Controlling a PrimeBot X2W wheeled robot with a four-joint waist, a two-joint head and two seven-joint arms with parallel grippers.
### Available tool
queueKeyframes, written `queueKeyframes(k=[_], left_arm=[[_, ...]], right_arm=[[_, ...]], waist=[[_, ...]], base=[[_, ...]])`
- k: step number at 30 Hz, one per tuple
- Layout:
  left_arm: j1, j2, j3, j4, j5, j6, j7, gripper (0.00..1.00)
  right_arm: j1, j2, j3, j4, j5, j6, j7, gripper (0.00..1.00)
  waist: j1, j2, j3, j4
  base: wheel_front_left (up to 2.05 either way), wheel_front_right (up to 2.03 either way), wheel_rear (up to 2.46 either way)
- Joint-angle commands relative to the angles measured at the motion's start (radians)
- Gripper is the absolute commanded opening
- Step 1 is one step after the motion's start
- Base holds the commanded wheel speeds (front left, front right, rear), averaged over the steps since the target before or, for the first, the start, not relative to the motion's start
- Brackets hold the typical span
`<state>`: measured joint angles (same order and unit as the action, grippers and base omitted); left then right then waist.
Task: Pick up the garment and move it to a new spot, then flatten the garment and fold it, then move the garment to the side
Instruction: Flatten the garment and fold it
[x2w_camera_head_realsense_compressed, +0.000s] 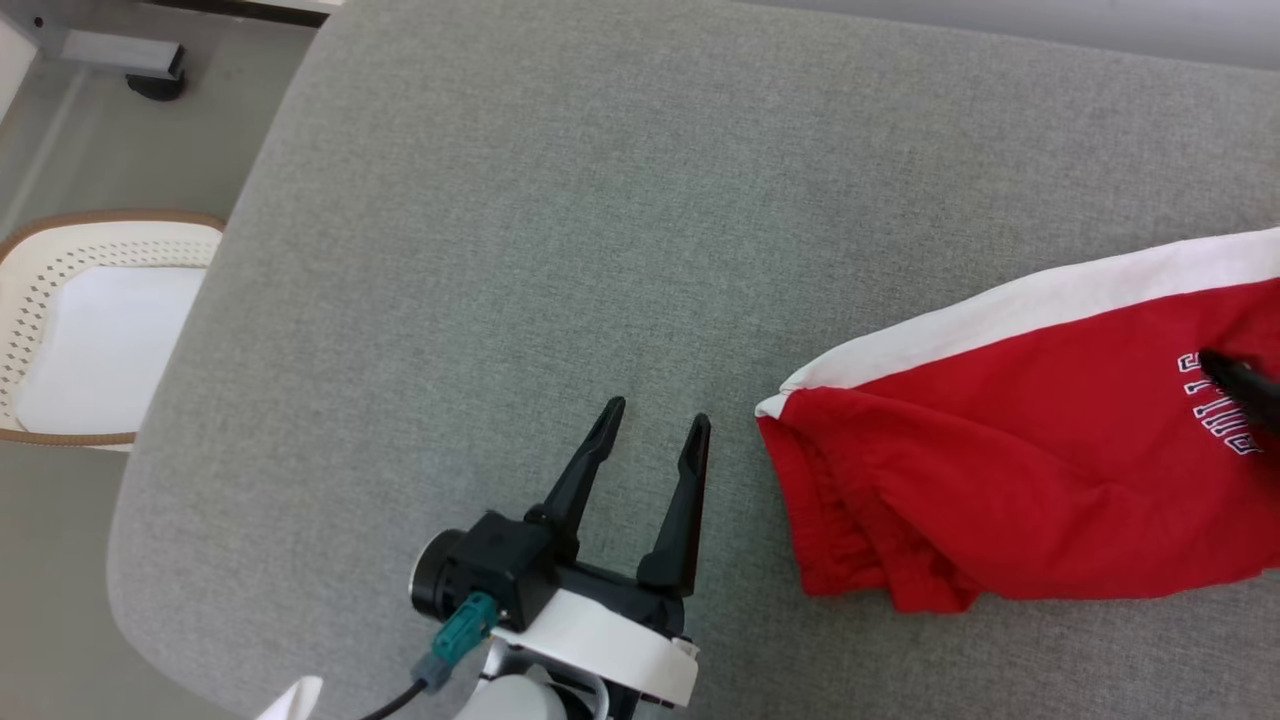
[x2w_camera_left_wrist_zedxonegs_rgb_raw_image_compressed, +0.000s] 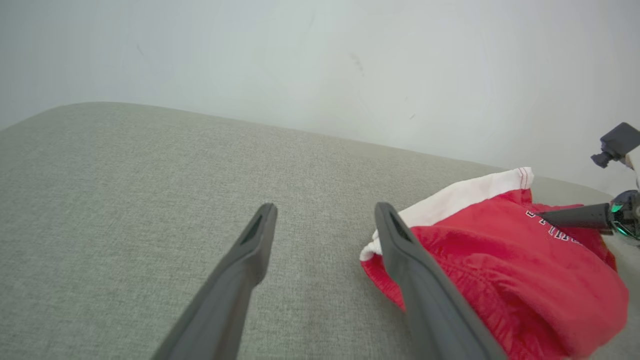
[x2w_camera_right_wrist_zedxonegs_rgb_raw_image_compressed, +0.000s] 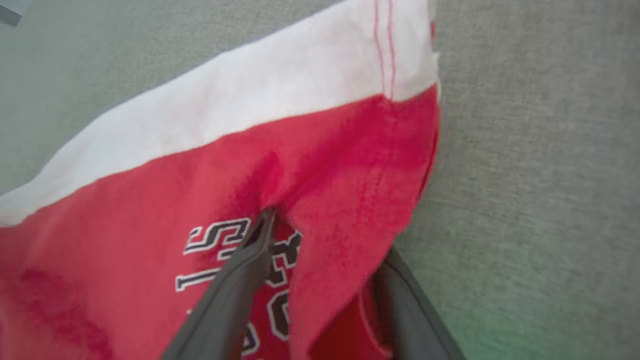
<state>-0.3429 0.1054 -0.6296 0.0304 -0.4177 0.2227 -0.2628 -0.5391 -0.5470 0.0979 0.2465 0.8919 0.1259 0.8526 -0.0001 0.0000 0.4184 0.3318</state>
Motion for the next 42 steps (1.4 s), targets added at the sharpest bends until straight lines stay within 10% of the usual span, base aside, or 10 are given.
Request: queueKeyframes(k=[1,29,42], left_arm=[[0.011,-0.003,0.009,0.004,0.020,-0.006,-0.002,1.00],[0.221,-0.052,0.284,0.048,0.205,-0.168,-0.002,1.00],[0.243,-0.053,0.250,0.050,0.140,-0.146,-0.002,1.00]], right_arm=[[0.048,0.058,0.058,0.021,0.020,0.008,0.042,0.00],[0.073,-0.037,-0.093,0.051,0.015,0.003,-0.234,0.00],[0.044,0.231,-0.016,-0.084,-0.102,0.003,-0.126,0.00]], waist=[[0.0001,0.0000,-0.002,-0.003],[0.0001,0.0000,-0.084,-0.148],[0.0001,0.0000,-0.136,-0.141]], base=[[0.00,0.00,0.00],[0.00,0.00,0.00],[0.00,0.00,0.00]])
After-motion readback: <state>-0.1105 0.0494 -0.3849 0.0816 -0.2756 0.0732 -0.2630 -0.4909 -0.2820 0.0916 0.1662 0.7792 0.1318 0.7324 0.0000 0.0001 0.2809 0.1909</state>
